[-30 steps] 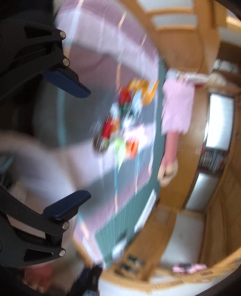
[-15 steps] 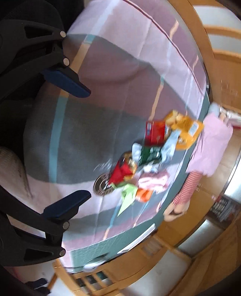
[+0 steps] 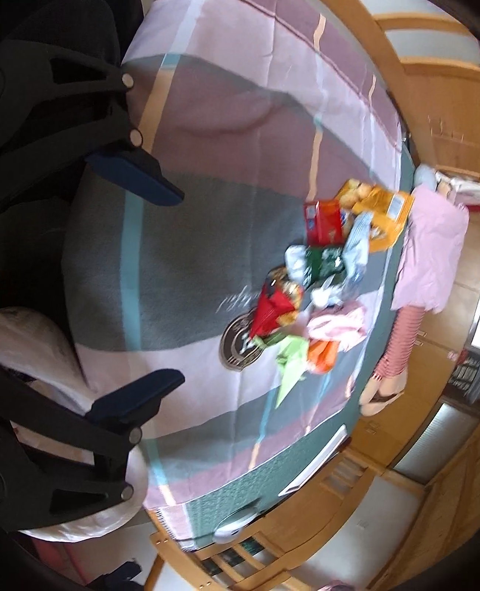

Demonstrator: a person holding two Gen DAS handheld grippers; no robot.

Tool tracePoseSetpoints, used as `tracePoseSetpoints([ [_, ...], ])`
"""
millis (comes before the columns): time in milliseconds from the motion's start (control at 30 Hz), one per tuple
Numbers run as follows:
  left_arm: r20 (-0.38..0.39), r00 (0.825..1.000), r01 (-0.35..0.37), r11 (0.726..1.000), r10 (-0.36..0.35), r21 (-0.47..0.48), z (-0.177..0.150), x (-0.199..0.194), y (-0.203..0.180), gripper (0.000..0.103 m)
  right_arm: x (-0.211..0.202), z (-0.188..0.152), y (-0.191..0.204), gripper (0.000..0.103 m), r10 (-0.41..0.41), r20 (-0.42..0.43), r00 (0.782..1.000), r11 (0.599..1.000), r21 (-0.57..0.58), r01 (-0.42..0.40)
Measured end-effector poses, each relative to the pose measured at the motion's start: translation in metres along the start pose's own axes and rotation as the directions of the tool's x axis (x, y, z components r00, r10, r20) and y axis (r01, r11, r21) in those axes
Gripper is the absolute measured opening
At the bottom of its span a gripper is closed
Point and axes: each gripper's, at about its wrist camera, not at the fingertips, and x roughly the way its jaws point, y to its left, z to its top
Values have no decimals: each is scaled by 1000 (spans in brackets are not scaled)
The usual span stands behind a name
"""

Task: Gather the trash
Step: 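Move both grippers back over the trash pile on the sheet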

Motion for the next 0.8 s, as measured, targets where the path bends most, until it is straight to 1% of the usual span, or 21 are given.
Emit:
tracePoseSetpoints([
  [167,4,1000,-20,999,20,39,-5,0,-11,87,3,-1,6,90,-2,-8,1000,1000,-21,2],
  [233,3,1000,-11,1000,11,27,-6,0,-10,87,5,-1,7,90,-3,-12,1000,1000,-21,3],
  [333,0,1000,-17,1000,17,1,-5,1,-5,87,9,0,7,90,1,-23,1000,1000,-8,-1],
  [467,-11,1000,-14,999,13,-48,-4,2,3,87,16,1,7,90,6,-37,999,1000,13,-6],
  [567,-24,999,-40,998,39,-47,-5,5,4,87,21,1,10,90,3,-54,999,1000,17,-3],
  [667,-30,998,-48,998,47,-35,-5,6,2,87,25,0,12,90,-1,-66,998,1000,11,2],
  [700,-30,998,-51,998,50,-37,-5,6,3,85,28,1,13,90,-5,-71,997,1000,10,5],
  [733,-29,998,-51,998,49,-45,-6,6,4,77,33,5,14,90,-4,-85,996,1000,14,5],
  [800,-40,998,-43,995,40,-88,-6,8,11,69,49,19,16,90,4,-132,991,999,42,2],
])
